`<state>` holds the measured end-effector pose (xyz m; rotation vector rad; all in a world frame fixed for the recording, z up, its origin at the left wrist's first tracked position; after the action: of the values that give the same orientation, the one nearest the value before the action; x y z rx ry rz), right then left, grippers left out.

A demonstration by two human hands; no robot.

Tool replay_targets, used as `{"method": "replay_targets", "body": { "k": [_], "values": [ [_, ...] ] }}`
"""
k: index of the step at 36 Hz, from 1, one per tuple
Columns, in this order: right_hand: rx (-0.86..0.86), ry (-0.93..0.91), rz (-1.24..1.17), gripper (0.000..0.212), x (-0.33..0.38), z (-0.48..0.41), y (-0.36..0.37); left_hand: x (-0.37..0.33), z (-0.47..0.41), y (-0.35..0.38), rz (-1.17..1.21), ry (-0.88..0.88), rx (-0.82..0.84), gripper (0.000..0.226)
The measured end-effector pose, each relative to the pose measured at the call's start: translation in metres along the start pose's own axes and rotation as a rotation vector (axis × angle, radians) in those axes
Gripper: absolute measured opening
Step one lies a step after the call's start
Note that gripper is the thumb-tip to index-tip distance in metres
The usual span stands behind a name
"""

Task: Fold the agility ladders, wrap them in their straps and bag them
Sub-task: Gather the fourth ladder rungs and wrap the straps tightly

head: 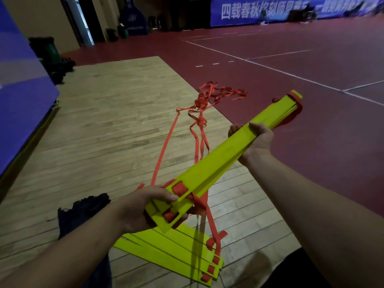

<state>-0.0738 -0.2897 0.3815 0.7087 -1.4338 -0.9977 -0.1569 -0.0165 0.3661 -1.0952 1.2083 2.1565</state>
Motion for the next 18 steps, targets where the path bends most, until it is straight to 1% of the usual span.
{"method": "replay_targets", "body": {
  "k": [3, 4, 5, 8, 9, 11, 13, 14, 16, 18],
  "values": [
    [-0.045, 0.033, 0.036, 0.046, -0.007, 0.002, -0.001, 0.001, 0.003, -0.001, 0.007, -0.01, -0.065, 0.083],
    [-0.052, 0.037, 0.041, 0.049, -0.01, 0.003, -0.002, 0.001, 0.003, 0.002, 0.004, -0.015, -0.09, 0.085],
    [-0.047, 0.039, 0.035, 0.047, -0.011, 0.003, -0.002, 0.002, 0.002, 0.004, -0.002, -0.017, -0.116, 0.081],
    [-0.052, 0.071, 0.031, 0.026, -0.015, 0.004, -0.003, 0.002, 0.003, 0.01, -0.039, -0.002, -0.177, 0.055],
    [-0.066, 0.089, 0.039, 0.026, -0.017, 0.003, -0.004, 0.002, 0.004, 0.011, -0.057, 0.021, -0.181, 0.053],
    [-0.076, 0.139, 0.074, 0.034, -0.018, 0.001, -0.006, -0.002, 0.005, 0.012, -0.113, 0.059, -0.177, 0.056],
    [-0.099, 0.189, 0.098, 0.034, -0.019, -0.003, -0.008, -0.006, 0.007, 0.01, -0.181, 0.095, -0.191, 0.049],
    [-0.114, 0.215, 0.136, 0.036, -0.02, -0.005, -0.009, -0.008, 0.008, 0.008, -0.219, 0.105, -0.205, 0.047],
    [-0.121, 0.284, 0.266, 0.041, -0.022, -0.007, -0.009, -0.009, 0.011, 0.003, -0.302, 0.113, -0.24, 0.051],
    [-0.119, 0.38, 0.526, 0.04, -0.024, -0.005, -0.005, -0.01, 0.015, -0.006, -0.392, 0.124, -0.274, 0.055]
  ]
}}
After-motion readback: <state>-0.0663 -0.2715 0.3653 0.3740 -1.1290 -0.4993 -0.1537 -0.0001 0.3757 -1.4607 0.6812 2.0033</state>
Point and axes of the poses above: each hand's wrist, its own z-axis away from the middle knuckle, its own y-axis out of the palm, x = y × z, the point moved 1 cm from there along -z, towards the middle knuckle, and after that the axes turned 13 degrees about x, right-handed, at the moved point
